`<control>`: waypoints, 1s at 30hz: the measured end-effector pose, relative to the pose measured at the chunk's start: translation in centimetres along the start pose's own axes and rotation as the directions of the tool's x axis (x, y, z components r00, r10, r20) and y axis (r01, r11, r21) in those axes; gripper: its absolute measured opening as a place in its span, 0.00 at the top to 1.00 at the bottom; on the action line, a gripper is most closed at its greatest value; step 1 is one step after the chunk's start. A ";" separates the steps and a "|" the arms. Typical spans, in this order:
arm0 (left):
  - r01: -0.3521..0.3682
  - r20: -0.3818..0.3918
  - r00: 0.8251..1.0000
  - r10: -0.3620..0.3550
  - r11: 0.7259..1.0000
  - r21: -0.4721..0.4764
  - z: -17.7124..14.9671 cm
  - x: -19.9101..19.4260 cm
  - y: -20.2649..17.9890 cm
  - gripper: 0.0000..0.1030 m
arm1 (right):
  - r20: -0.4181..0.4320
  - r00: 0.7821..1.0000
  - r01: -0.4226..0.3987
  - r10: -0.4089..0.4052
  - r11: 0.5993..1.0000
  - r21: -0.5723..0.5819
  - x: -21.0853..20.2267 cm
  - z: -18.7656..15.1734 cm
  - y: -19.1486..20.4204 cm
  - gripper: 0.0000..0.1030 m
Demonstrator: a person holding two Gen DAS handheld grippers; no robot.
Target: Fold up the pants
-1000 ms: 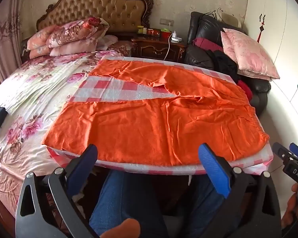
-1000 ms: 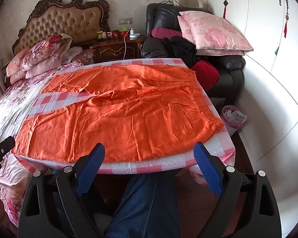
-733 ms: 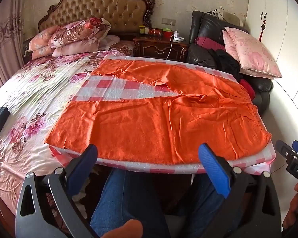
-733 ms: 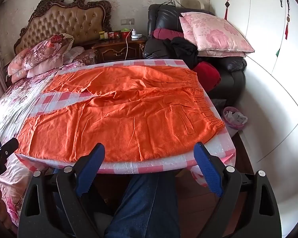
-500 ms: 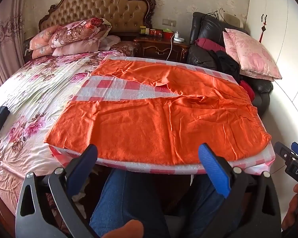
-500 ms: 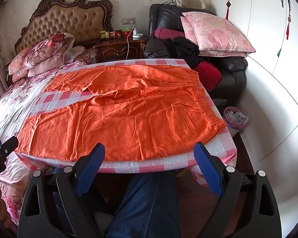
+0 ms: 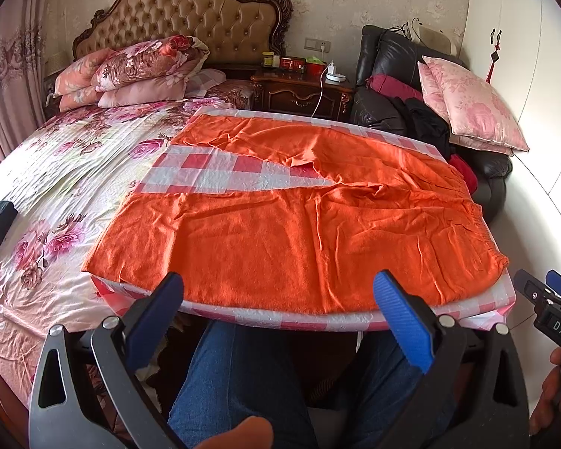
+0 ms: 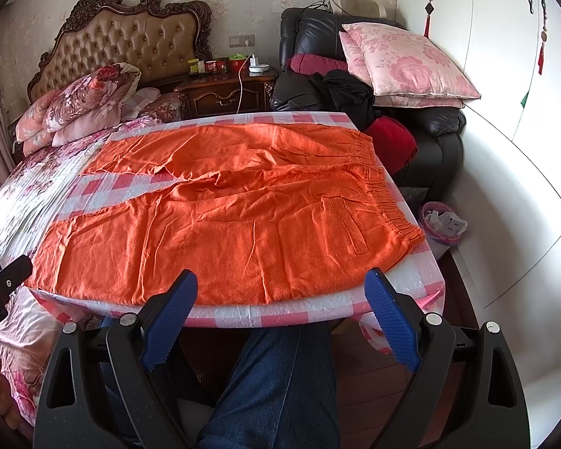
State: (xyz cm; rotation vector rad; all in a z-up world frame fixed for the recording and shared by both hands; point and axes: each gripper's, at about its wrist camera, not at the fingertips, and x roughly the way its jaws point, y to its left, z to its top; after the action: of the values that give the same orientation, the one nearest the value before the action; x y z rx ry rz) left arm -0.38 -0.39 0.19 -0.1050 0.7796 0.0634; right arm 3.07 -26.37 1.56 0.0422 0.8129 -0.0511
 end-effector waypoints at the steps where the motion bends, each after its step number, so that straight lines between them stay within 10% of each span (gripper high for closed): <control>1: 0.000 0.001 1.000 0.000 1.000 0.000 0.0 0.0 0.0 0.02 | 0.000 1.000 0.000 0.000 1.000 0.000 0.0 0.0 0.0 0.15; 30: -0.001 0.003 1.000 0.001 1.000 -0.001 0.5 -0.2 -0.3 0.02 | 0.002 1.000 0.001 -0.001 1.000 0.004 -0.1 0.1 -0.2 0.15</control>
State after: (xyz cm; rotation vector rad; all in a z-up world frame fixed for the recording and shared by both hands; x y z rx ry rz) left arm -0.16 -0.62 0.64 -0.1053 0.7766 0.0644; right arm 3.05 -26.60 1.70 0.0454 0.8107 -0.0539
